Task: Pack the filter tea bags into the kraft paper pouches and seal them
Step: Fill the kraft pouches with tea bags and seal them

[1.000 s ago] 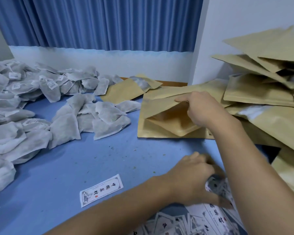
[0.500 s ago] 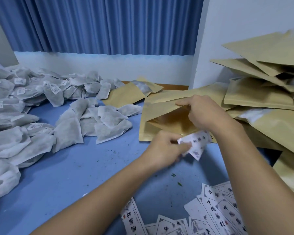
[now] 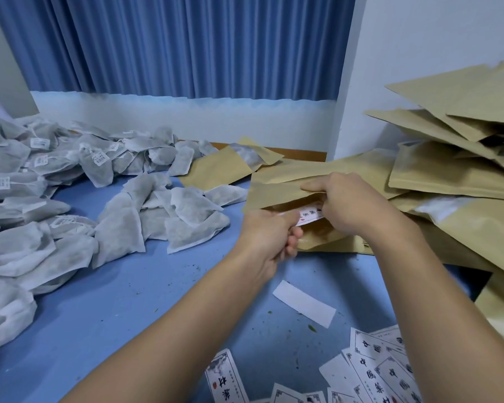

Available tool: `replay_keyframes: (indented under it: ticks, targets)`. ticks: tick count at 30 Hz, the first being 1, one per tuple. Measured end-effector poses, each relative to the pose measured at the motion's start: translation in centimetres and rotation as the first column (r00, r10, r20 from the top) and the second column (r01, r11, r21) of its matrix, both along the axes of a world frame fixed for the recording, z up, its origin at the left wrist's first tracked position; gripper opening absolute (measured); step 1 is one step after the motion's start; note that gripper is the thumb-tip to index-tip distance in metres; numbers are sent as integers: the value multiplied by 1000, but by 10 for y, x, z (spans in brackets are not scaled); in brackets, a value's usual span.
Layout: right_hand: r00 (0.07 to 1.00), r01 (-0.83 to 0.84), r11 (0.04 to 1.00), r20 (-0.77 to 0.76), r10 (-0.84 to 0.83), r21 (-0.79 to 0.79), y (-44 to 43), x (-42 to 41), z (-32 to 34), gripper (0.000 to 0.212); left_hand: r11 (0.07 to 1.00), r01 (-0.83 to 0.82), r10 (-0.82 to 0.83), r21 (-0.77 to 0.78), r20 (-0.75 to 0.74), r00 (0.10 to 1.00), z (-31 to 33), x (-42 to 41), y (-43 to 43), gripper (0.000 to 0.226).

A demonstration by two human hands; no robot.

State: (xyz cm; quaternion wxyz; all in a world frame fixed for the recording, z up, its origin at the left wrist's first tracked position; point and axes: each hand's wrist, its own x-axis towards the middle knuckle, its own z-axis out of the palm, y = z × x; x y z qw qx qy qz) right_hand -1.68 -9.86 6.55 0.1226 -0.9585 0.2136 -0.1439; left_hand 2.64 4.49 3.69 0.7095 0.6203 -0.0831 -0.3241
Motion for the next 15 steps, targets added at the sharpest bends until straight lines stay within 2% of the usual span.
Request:
replay_keyframes:
  ticks: [2, 3, 5, 6, 7, 8, 9, 10, 11, 12, 13, 14, 15]
  targets:
    - [1000, -2, 1000, -19, 2, 4, 4, 1, -1, 63, 977, -75, 22, -198, -256, 966, 5, -3, -6, 6]
    - [1000, -10, 1000, -20, 10, 9, 7, 1, -2, 61, 955, -125, 32, -270, -325, 945, 4, -1, -10, 17]
    - [1000, -27, 999, -8, 28, 19, 12, 1, -2, 57, 933, -142, 38, -330, -302, 953, 3, 0, -14, 29]
    - [1000, -27, 999, 0, 27, 21, 14, 2, -2, 55, 939, -96, 30, -329, -199, 980, 4, -3, -12, 30]
    - [1000, -21, 1000, 7, 20, 13, 15, 3, -1, 55, 955, -42, 43, -293, -4, 999, 3, -5, -6, 29]
    - [1000, -8, 1000, 13, 8, -5, 16, 5, 0, 52, 969, -36, 103, -244, 267, 958, -3, -3, 2, 27]
    - [1000, 9, 1000, 16, -9, -29, 16, 7, 1, 49, 967, -112, 222, -228, 546, 808, -11, 3, 13, 27]
    - [999, 29, 999, 17, -28, -44, 16, 9, 2, 44, 941, -214, 338, -262, 722, 603, -16, 11, 27, 25]
    - [999, 49, 998, 12, -48, -48, 16, 13, 3, 39, 907, -304, 405, -291, 801, 441, -19, 22, 40, 22]
    - [998, 64, 997, 0, -64, -49, 16, 17, 5, 35, 877, -389, 423, -281, 836, 350, -23, 39, 49, 18]
    - [997, 69, 996, -20, -70, -53, 17, 22, 7, 32, 858, -480, 366, -181, 872, 325, -27, 58, 56, 17]
    - [997, 66, 996, -36, -68, -60, 19, 28, 9, 29, 829, -559, 239, -6, 908, 343, -31, 78, 62, 22]
    - [997, 60, 996, -46, -64, -72, 21, 34, 10, 27, 783, -591, 83, 195, 909, 409, -37, 95, 65, 32]
